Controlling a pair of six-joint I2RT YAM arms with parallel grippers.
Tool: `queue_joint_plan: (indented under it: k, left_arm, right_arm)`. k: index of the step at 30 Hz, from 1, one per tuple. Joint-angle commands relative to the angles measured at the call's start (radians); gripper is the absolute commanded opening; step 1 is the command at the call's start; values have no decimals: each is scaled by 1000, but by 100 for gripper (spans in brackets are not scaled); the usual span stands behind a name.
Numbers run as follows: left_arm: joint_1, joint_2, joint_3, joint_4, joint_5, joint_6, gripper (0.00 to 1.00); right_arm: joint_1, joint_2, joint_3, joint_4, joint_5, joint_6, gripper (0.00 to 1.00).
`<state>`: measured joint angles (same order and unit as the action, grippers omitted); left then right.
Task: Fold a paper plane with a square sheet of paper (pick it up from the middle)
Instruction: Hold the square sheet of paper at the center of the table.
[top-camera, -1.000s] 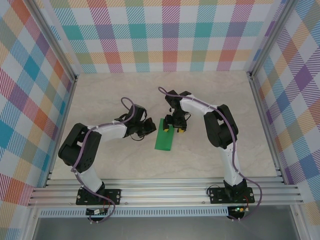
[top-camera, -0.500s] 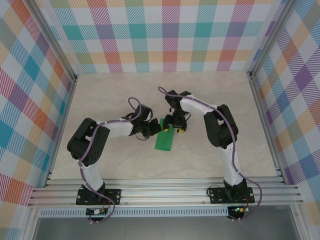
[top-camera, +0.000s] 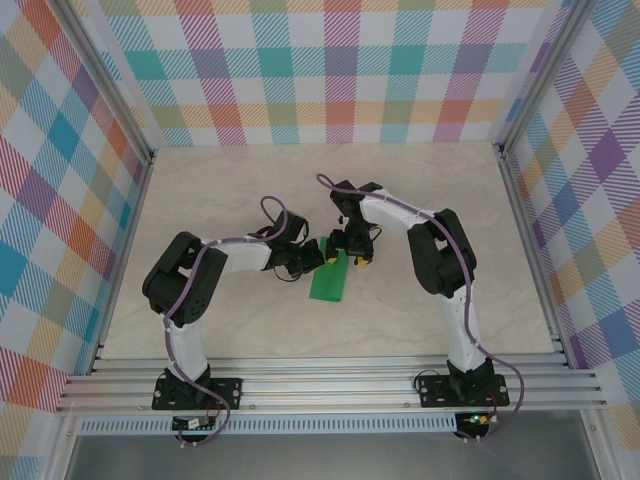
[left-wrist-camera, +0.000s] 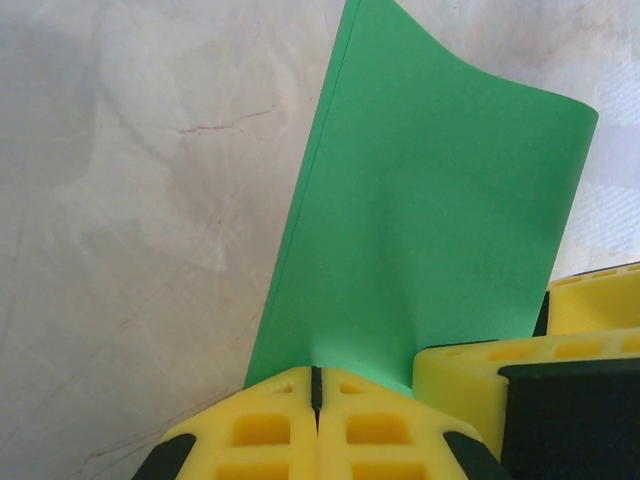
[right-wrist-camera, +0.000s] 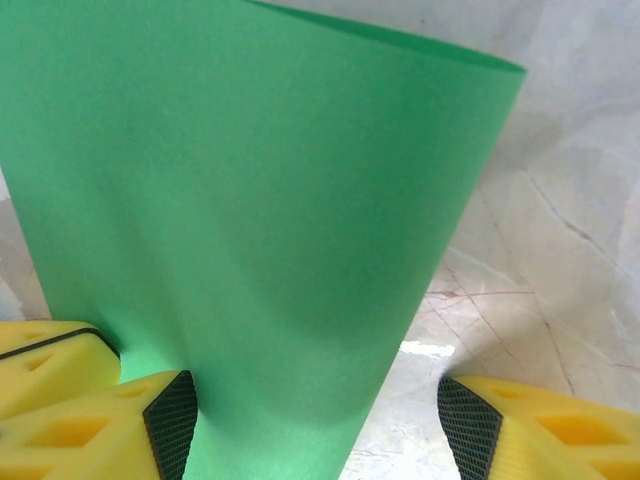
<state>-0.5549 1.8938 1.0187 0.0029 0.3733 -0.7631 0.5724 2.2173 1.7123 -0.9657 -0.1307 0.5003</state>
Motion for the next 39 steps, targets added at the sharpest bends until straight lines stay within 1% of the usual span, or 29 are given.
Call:
queue_joint_plan:
  k: [1, 10, 15, 18, 20, 39]
  left_arm:
    - [-11, -12, 15, -12, -7, 2, 0]
    - [-11, -80, -12, -1, -43, 5, 0]
    - [-11, -170, -41, -25, -122, 14, 1]
    - [-10, -196, -38, -87, -190, 10, 1]
    - [-10, -198, -41, -98, -207, 5, 1]
    - [-10, -151, -36, -55, -139, -13, 0]
  right_arm:
    - [1, 108, -43, 17, 48, 14, 70]
    - [1, 112, -46, 16, 55, 17, 71]
    - [1, 116, -47, 16, 55, 20, 71]
    - [1, 116, -46, 17, 54, 22, 71]
    - [1, 116, -44, 19, 51, 22, 71]
    - [1, 132, -43, 6, 58, 11, 73]
